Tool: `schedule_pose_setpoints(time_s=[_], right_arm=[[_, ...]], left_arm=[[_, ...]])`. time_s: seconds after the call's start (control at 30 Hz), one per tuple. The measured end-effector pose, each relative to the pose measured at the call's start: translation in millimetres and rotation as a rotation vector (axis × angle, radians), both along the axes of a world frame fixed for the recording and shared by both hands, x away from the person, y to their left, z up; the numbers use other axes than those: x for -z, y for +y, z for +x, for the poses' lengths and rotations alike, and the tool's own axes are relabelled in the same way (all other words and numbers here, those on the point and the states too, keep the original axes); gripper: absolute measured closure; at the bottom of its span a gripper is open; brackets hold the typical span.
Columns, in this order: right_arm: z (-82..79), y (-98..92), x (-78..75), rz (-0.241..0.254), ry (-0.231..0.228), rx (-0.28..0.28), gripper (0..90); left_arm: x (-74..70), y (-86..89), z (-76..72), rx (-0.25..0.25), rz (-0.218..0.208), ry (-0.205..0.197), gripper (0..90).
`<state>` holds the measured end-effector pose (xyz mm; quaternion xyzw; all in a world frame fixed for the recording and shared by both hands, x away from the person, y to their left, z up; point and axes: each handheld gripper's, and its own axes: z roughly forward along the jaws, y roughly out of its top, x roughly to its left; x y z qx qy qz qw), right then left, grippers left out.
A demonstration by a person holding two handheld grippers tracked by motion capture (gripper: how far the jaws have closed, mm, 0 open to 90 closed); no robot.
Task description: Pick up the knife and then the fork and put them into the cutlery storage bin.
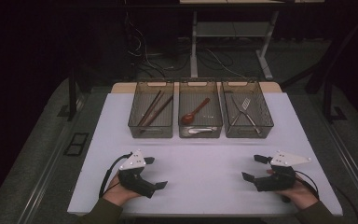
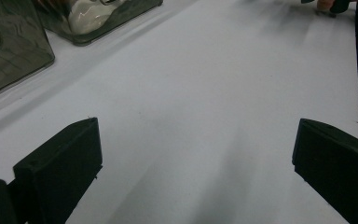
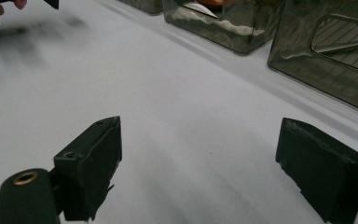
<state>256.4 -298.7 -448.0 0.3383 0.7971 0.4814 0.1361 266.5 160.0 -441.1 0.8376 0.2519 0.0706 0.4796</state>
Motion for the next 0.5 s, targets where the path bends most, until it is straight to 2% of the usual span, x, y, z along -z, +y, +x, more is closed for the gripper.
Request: schedule_pose_setpoints(time_s=[0.5], right_arm=[[-0.3, 1.3, 1.1, -0.010, 0.010, -0.011, 14.1]], left_arm=[[-0.4, -0.4, 0.8, 0.004, 0.010, 0.001, 0.8]])
